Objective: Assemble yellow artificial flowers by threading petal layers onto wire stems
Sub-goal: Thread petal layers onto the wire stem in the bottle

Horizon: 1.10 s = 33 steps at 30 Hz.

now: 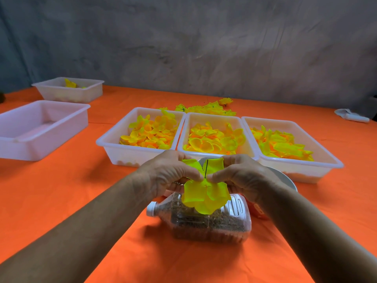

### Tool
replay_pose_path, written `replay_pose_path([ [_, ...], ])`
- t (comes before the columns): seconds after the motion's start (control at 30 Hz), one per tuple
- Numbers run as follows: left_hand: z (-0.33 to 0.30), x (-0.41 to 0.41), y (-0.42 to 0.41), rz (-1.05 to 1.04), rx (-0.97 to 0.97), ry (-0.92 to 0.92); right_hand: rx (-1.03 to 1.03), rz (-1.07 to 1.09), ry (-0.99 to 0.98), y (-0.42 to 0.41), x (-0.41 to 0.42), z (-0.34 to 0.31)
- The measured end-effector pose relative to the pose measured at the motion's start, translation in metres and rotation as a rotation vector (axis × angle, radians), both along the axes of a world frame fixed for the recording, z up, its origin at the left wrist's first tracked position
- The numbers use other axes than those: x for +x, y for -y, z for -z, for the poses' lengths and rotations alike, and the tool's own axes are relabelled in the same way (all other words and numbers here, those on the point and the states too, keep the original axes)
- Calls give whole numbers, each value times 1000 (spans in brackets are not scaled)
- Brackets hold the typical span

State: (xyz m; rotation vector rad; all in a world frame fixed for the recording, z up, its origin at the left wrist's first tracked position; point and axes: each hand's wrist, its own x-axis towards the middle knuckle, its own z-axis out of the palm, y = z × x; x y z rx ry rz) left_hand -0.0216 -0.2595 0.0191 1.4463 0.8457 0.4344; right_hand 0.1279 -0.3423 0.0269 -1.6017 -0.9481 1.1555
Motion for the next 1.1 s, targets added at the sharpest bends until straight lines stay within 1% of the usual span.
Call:
replay_pose_path([
  [0.2, 0, 0, 1, -7, 69, -31, 24, -24, 12, 3, 1, 1],
  [0.3, -1, 0, 2, 5, 47, -30, 6, -35, 0, 5, 1, -1],
  [0.53, -5, -1, 3, 9, 7, -70, -39, -27, 113, 3, -4, -11],
  [0.63, -6, -2, 4, 9, -46, -67, -52, -29, 150, 2, -5, -15],
  [0.73, -9, -1, 4, 28, -91, -49, -51, -24, 123, 0, -5, -18],
  [0.8, -10, -1, 4, 25, -69, -43, -59, -20, 116, -1, -5, -20],
  [0.97, -10, 0, 4, -51, 30, -27, -87, -38, 182, -3, -5, -25],
  [1.1, -7, -1, 3, -61, 28, -36, -104, -32, 184, -2, -7, -25],
])
